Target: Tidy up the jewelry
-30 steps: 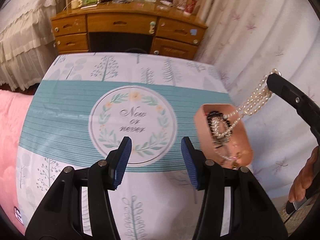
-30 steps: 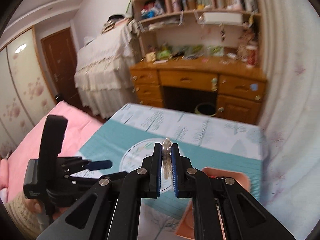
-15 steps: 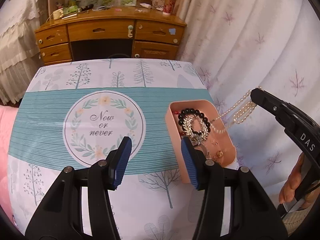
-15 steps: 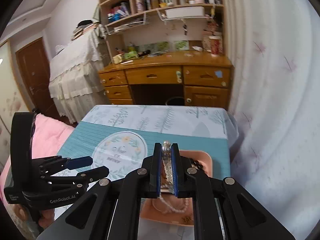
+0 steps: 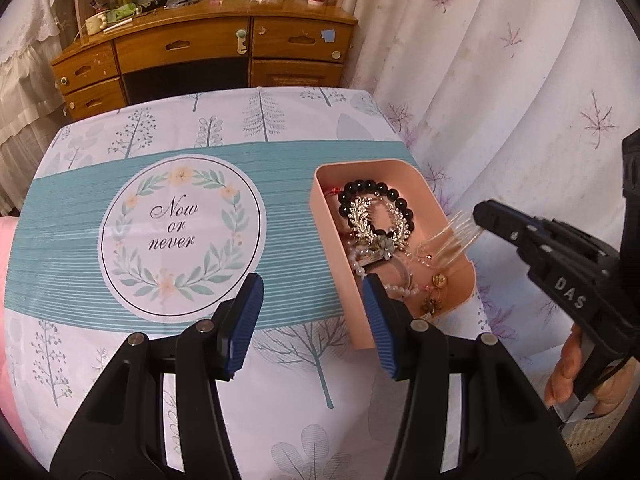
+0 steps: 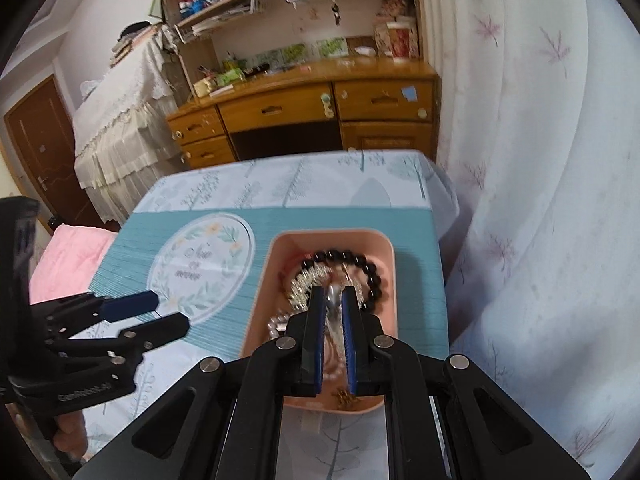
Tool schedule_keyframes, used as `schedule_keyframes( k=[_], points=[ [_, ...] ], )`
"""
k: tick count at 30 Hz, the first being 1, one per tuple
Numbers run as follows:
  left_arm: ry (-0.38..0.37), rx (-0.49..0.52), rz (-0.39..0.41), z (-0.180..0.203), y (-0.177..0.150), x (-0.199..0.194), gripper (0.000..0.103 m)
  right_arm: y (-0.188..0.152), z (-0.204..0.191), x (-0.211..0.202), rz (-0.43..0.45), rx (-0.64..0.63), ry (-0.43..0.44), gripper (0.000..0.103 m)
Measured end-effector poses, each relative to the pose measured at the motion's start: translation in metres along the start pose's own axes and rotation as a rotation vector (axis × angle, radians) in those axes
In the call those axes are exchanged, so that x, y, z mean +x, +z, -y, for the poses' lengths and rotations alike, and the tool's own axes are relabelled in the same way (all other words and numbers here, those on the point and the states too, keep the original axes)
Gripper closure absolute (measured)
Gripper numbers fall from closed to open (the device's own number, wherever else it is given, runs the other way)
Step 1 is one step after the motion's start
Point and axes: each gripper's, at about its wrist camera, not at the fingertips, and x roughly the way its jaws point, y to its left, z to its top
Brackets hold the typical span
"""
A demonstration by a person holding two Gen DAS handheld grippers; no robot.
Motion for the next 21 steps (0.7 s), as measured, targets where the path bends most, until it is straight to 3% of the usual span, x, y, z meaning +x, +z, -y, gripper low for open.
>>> schedule_keyframes(
  k=[6, 13, 17, 21],
  points=[
    [0.001, -0.013, -0.011, -0.004, -0.003, 0.004, 0.055, -0.010, -0.001, 0.019, -0.045, 0.007, -0.011, 0.094],
    [0.019, -0.024, 0.000, -0.010, -0.005, -0.001, 0.055, -0.014, -0.009, 0.015, -0.037, 0.015, 0.017, 0.094],
    [0.030, -0.042, 0.000, -0.016, -0.010, -0.005, 0.046, -0.017, -0.020, 0.008, -0.036, 0.006, 0.043, 0.094],
    [0.053, -0.051, 0.003, -0.020, -0.018, -0.013, 0.045, -0.026, -0.039, 0.002, -0.034, -0.022, 0.064, 0.094]
  ],
)
